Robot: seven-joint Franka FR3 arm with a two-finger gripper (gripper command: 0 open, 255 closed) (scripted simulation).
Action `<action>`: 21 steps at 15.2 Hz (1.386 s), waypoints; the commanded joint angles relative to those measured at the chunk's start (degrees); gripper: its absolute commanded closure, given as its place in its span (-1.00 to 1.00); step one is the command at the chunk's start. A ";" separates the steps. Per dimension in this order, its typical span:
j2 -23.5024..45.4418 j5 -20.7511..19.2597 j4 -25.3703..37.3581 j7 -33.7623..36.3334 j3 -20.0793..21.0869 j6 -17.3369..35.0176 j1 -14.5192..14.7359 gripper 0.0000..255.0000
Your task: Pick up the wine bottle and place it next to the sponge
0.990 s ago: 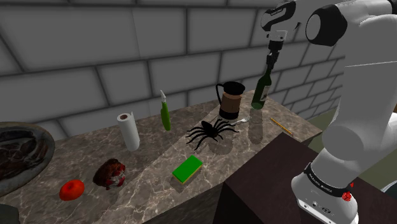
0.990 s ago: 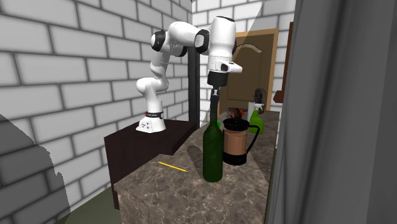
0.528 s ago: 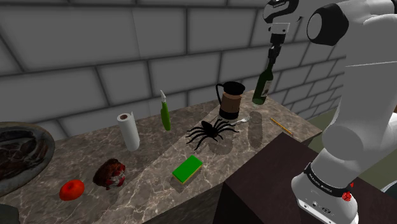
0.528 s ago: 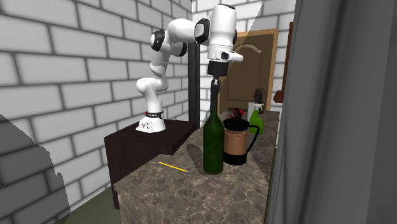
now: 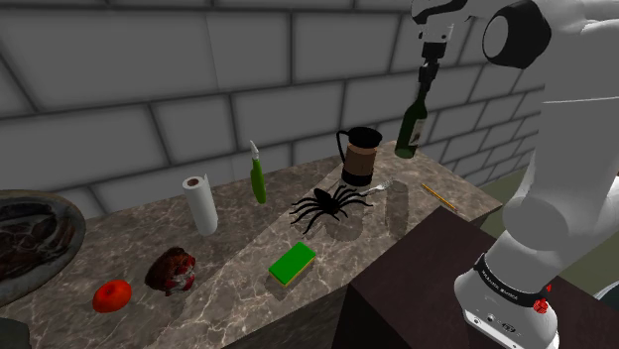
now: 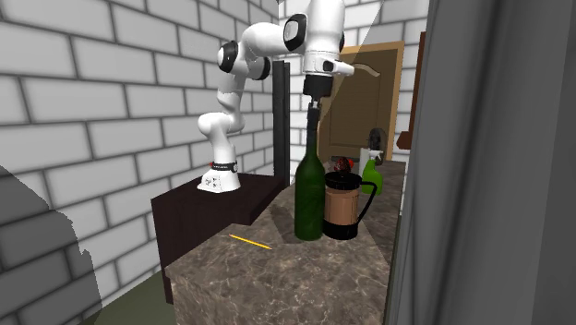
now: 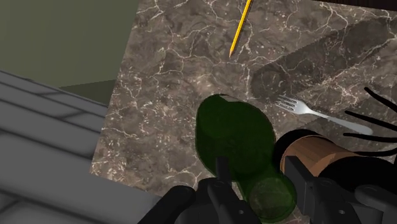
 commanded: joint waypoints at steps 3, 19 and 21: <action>-6.06 -1.98 -8.16 4.61 0.74 2.41 4.60 1.00; -21.86 -5.96 -27.83 26.49 8.77 7.15 18.64 1.00; -22.77 -5.92 -28.91 29.22 10.07 7.36 20.06 1.00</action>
